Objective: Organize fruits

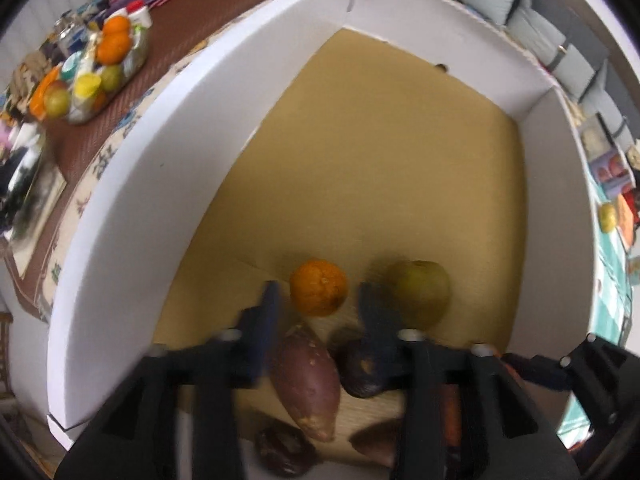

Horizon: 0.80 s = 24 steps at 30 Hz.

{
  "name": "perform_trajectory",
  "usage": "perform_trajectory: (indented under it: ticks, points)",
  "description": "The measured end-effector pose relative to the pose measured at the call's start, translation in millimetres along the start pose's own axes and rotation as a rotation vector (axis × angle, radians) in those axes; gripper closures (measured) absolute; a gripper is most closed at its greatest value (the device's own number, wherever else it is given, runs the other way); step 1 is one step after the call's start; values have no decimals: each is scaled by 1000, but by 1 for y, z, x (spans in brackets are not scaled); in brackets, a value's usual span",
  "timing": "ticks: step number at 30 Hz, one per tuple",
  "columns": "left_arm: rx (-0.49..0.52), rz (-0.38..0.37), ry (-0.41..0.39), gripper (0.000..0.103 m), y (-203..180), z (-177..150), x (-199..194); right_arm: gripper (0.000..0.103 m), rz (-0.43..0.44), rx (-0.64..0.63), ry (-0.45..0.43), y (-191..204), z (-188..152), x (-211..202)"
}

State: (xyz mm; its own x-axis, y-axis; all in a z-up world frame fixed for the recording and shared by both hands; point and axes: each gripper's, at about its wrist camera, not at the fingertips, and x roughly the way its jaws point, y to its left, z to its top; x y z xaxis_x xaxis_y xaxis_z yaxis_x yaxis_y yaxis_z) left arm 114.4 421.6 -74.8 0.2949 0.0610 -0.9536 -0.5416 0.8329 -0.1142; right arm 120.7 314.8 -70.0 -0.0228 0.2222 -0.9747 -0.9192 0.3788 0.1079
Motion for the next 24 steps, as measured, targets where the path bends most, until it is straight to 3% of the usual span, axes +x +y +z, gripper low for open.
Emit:
perform_trajectory:
  ticks: [3, 6, 8, 10, 11, 15, 18, 21, 24]
  points:
    - [-11, 6, -65, 23, -2, -6, -18, 35, 23, 33, -60, -9, -4, -11]
    - [-11, 0, -166, 22, -7, -16, -52, 33, 31, 70, -160, -22, -16, -50]
    - [-11, -26, -251, 17, -16, -25, -81, 26, 20, 93, -241, -33, -30, -82]
    - [3, -60, -338, 13, -31, -42, -111, 5, -27, 126, -329, -44, -63, -115]
    - [15, -75, -366, 13, -38, -48, -120, 0, -65, 141, -363, -50, -78, -127]
    - [92, -177, -431, 11, -89, -85, -145, 0, -238, 230, -446, -91, -175, -144]
    - [199, -258, -438, 9, -148, -124, -147, 0, -337, 362, -452, -133, -259, -126]
    - [297, -325, -411, 7, -207, -156, -130, 0, -430, 511, -409, -176, -340, -105]
    - [392, -332, -325, 7, -268, -183, -87, 0, -480, 676, -402, -209, -412, -93]
